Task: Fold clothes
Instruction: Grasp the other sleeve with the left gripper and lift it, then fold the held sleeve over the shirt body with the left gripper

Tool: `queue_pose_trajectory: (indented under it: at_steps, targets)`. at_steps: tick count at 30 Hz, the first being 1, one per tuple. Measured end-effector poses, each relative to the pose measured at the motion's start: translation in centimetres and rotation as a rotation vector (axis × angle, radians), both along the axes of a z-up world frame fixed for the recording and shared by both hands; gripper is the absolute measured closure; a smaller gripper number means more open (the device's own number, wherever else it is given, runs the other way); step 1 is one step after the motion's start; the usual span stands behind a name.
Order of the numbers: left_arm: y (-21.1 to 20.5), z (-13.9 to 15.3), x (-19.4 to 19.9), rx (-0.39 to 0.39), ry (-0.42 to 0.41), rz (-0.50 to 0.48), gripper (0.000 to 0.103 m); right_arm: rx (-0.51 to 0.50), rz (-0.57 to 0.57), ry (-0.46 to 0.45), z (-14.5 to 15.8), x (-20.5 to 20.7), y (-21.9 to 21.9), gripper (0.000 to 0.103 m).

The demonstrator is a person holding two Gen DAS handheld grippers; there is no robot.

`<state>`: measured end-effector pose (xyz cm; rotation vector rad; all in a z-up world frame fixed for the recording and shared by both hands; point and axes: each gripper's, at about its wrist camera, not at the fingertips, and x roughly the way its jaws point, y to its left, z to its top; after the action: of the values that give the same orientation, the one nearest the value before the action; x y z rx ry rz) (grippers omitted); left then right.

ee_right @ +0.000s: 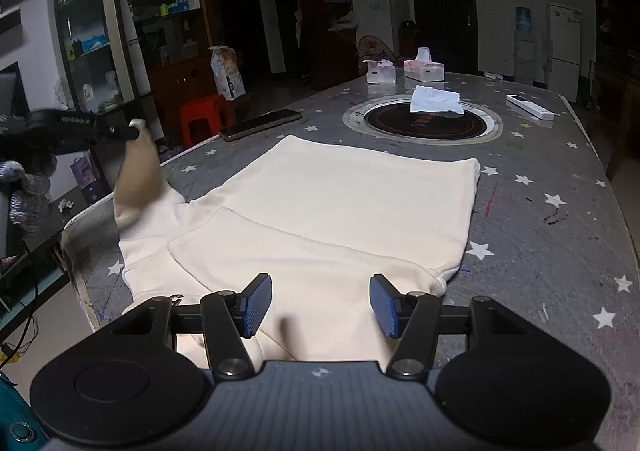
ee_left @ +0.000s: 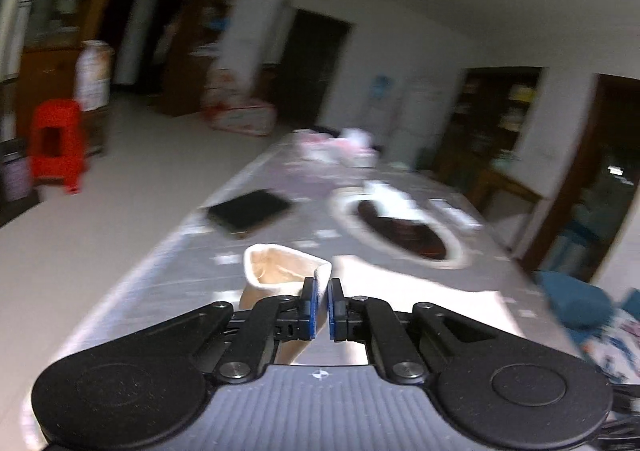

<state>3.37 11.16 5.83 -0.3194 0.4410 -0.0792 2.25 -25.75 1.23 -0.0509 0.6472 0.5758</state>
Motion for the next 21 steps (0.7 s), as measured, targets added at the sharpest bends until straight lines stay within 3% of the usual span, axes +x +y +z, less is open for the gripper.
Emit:
queue_pose_trajectory:
  at_steps: [6, 13, 17, 21]
  targets:
    - [-6.5, 1.7, 0.5, -0.065, -0.042, -0.251, 0.097, 0.03, -0.034, -0.007, 0.1, -0.3, -1.3, 0.048]
    - [-13.9, 0.5, 0.8, -0.131, -0.03, -0.498, 0.097, 0.051, -0.091, 0.0, -0.1, -0.7, -3.2, 0.048]
    - [-16.8, -1.6, 1.6, -0.136, 0.048, -0.565, 0.097, 0.055, -0.122, 0.003, -0.1, -0.9, -4.2, 0.048]
    - [-18.2, -3.6, 1.4, -0.125, 0.122, -0.633, 0.088, 0.057, -0.133, 0.004, -0.2, -0.9, -4.5, 0.048]
